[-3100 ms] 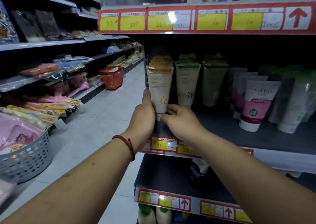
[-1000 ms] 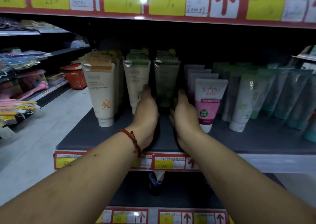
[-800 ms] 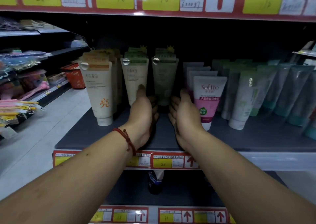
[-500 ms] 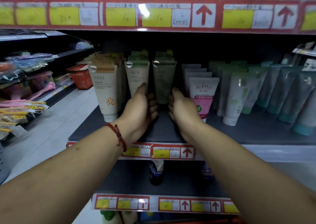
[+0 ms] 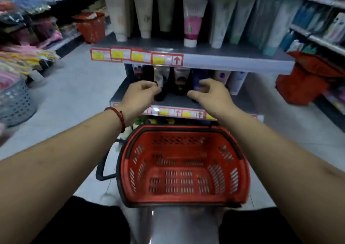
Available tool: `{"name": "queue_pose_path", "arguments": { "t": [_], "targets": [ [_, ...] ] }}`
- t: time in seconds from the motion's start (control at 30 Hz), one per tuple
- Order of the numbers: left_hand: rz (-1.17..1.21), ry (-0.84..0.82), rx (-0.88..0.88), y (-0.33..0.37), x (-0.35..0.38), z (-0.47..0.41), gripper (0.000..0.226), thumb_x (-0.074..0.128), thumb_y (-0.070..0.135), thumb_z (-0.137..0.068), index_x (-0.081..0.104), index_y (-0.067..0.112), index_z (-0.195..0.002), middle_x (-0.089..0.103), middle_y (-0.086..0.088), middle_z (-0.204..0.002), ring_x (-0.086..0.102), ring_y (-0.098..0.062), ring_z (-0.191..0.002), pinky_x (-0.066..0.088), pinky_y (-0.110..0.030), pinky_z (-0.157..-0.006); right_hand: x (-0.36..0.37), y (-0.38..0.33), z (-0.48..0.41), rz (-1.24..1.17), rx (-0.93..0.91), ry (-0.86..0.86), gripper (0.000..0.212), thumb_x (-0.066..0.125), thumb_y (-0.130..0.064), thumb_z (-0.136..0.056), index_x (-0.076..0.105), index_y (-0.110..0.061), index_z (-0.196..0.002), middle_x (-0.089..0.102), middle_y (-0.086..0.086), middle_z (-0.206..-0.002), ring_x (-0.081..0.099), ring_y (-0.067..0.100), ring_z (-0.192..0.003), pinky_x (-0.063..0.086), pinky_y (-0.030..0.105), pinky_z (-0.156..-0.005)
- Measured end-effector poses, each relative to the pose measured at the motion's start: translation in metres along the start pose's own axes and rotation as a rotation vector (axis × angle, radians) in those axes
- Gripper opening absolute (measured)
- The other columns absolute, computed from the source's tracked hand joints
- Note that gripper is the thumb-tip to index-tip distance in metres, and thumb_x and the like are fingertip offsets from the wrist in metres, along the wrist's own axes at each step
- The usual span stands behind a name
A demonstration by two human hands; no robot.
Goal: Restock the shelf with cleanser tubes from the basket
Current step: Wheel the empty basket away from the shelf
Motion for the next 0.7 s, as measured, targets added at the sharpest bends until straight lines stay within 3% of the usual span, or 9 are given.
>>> {"name": "queue_pose_path", "arguments": {
  "t": [0.07, 0.13, 0.23, 0.3, 0.47, 0.53, 0.6, 0.67, 0.7],
  "targets": [
    [-0.057, 0.013, 0.007, -0.022, 0.009, 0.026, 0.029, 0.068, 0.025, -0.095, 0.069, 0.013, -0.122, 0.07, -0.006, -0.109, 0.067, -0.024, -0.103, 0.055, -0.043, -0.099, 0.002, 0.033, 0.03, 0.038, 0.034, -0.002, 0.062, 0.076, -0.038, -0.087, 0.058, -0.007, -0.138, 0.063, 0.012, -0.134, 0.06, 0.028, -0.123, 0.046, 0.03, -0.091],
    [-0.074, 0.029, 0.016, -0.041, 0.018, 0.051, 0.032, 0.069, 0.026, -0.094, 0.068, 0.013, -0.123, 0.071, -0.004, -0.111, 0.068, -0.025, -0.107, 0.055, -0.043, -0.099, 0.004, 0.06, 0.06, 0.047, 0.068, 0.01, 0.065, 0.075, -0.038, -0.088, 0.054, -0.009, -0.142, 0.061, 0.01, -0.136, 0.058, 0.027, -0.126, 0.044, 0.03, -0.096],
    [-0.121, 0.048, 0.007, -0.071, 0.029, 0.085, 0.034, 0.067, 0.029, -0.093, 0.068, 0.016, -0.125, 0.07, 0.0, -0.116, 0.066, -0.019, -0.109, 0.052, -0.036, -0.1, 0.008, 0.095, 0.1, 0.057, 0.09, 0.038, 0.054, 0.075, -0.033, -0.089, 0.058, -0.01, -0.135, 0.063, 0.001, -0.113, 0.061, 0.017, -0.108, 0.041, 0.024, -0.085],
    [-0.177, 0.036, -0.028, -0.093, 0.031, 0.102, 0.039, 0.065, 0.031, -0.095, 0.065, 0.017, -0.131, 0.066, 0.003, -0.12, 0.063, -0.017, -0.112, 0.049, -0.034, -0.103, 0.011, 0.119, 0.118, 0.112, 0.124, 0.018, 0.05, 0.074, -0.03, -0.09, 0.058, -0.011, -0.133, 0.062, -0.001, -0.108, 0.06, 0.014, -0.101, 0.04, 0.024, -0.082],
    [-0.412, 0.091, -0.149, -0.148, 0.011, 0.098, 0.052, 0.061, 0.042, -0.089, 0.059, 0.017, -0.134, 0.067, -0.01, -0.128, 0.065, -0.031, -0.112, 0.053, -0.048, -0.1, 0.007, 0.202, 0.123, 0.303, 0.315, 0.03, 0.056, 0.073, -0.032, -0.086, 0.053, -0.006, -0.131, 0.062, 0.019, -0.125, 0.061, 0.04, -0.111, 0.051, 0.041, -0.093],
    [-0.555, 0.156, -0.264, -0.177, -0.002, 0.088, 0.064, 0.062, 0.051, -0.083, 0.055, 0.016, -0.135, 0.059, -0.021, -0.134, 0.059, -0.042, -0.117, 0.049, -0.052, -0.104, 0.005, 0.234, 0.121, 0.405, 0.428, 0.05, 0.07, 0.074, -0.039, -0.084, 0.045, -0.005, -0.138, 0.053, 0.026, -0.131, 0.054, 0.045, -0.117, 0.046, 0.049, -0.103],
    [-0.583, 0.189, -0.466, -0.212, -0.012, 0.079, 0.086, 0.07, 0.052, -0.08, 0.037, 0.01, -0.147, 0.041, -0.029, -0.146, 0.045, -0.05, -0.131, 0.039, -0.057, -0.111, 0.009, 0.261, 0.118, 0.397, 0.539, 0.047, 0.095, 0.076, -0.04, -0.085, 0.022, -0.005, -0.155, 0.041, 0.032, -0.141, 0.047, 0.051, -0.124, 0.039, 0.053, -0.109],
    [-0.504, 0.187, -0.589, -0.243, -0.014, 0.068, 0.106, 0.067, 0.054, -0.068, 0.024, 0.004, -0.151, 0.046, -0.03, -0.143, 0.049, -0.051, -0.128, 0.041, -0.059, -0.109, 0.018, 0.282, 0.111, 0.276, 0.627, 0.034, 0.109, 0.079, -0.035, -0.085, 0.004, -0.007, -0.159, 0.035, 0.035, -0.147, 0.045, 0.053, -0.129, 0.038, 0.056, -0.111],
    [-0.487, 0.176, -0.599, -0.253, -0.013, 0.061, 0.104, 0.062, 0.053, -0.064, 0.026, 0.003, -0.149, 0.053, -0.029, -0.136, 0.054, -0.05, -0.123, 0.043, -0.059, -0.107, 0.022, 0.29, 0.106, 0.238, 0.666, 0.031, 0.107, 0.08, -0.032, -0.084, 0.008, -0.007, -0.159, 0.036, 0.034, -0.146, 0.046, 0.053, -0.129, 0.038, 0.056, -0.111]
  ]
}}
Point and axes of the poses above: each hand's wrist, its own z-axis away from the middle knuckle, its own x-axis out of the palm, y = z × x, the point moved 5 cm from there along -z, towards the middle knuckle
